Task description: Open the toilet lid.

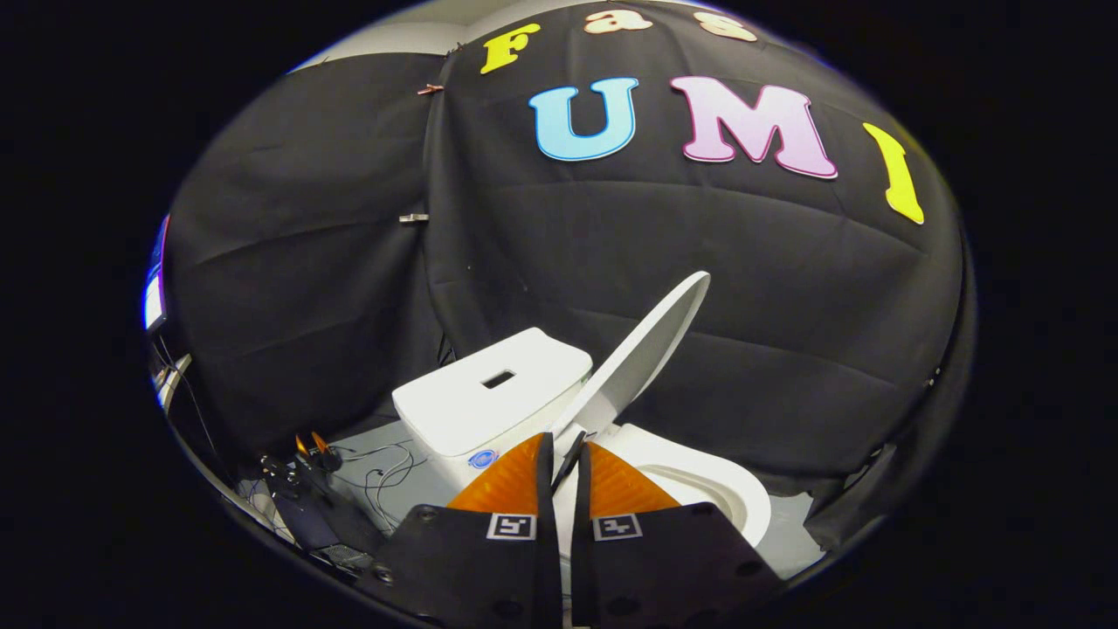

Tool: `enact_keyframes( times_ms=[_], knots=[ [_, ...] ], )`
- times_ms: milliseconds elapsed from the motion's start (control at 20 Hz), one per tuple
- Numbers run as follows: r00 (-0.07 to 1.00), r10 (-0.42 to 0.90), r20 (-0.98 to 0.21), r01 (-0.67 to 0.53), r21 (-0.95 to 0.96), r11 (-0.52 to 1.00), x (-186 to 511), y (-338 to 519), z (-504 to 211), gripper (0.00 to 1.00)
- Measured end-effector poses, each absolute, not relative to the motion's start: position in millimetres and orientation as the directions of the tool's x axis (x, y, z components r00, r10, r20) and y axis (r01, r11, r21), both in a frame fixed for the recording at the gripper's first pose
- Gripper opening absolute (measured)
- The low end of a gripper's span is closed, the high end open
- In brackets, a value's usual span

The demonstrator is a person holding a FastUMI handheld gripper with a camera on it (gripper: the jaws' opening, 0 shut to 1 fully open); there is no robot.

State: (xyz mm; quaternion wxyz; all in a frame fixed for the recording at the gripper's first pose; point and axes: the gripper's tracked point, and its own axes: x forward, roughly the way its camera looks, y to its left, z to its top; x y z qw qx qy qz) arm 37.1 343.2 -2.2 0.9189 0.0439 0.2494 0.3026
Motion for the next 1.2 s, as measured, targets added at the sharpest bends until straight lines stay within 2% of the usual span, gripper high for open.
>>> enact_keyframes(
  times_ms=[750,950,1200],
  knots=[
    [0.655,0.655,-0.376,-0.638,0.19,0.747,53.1,454.7,27.0,0.09],
    [0.641,0.67,-0.373,-0.692,0.095,0.715,56.2,489.5,27.4,0.09],
    [0.633,0.69,-0.35,-0.708,0.097,0.699,56.9,525.7,22.7,0.09]
  ],
)
